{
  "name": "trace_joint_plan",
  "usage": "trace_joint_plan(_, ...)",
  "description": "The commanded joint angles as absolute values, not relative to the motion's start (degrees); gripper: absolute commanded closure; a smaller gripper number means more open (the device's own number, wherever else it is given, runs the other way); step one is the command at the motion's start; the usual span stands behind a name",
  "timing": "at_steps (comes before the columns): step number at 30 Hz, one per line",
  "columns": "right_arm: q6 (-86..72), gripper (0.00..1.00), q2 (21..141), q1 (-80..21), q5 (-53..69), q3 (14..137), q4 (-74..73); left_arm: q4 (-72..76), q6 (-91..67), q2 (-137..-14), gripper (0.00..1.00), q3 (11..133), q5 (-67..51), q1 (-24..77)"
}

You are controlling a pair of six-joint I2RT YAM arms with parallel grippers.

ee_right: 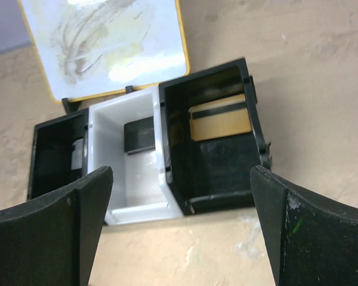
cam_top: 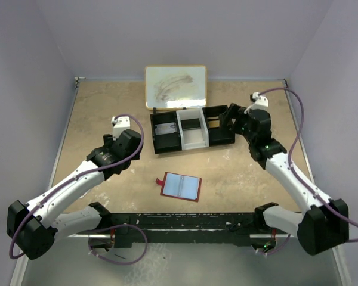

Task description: Take the credit cards out of the card holder

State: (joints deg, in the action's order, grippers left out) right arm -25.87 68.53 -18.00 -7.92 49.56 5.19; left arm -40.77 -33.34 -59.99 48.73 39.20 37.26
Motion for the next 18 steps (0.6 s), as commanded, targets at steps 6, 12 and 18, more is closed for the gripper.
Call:
trace_joint_plan(6,-41.34,0.25,61.00,-19.61,13.94,35.12,14.71,-39.07,-32.76,-59.06,0.33,48.60,39.79,37.17)
trace_joint_plan(12,-48.80,0.24,63.07,-36.49,2.89,31.88,11.84,-39.11,-32.96,-58.96,0.33,48.49,40.08,37.17)
trace_joint_plan(18,-60.62,0.34,63.17,-50.34,-13.66,31.11,1.56,-39.20,-33.05,-59.00,0.33,48.60,40.25,37.15)
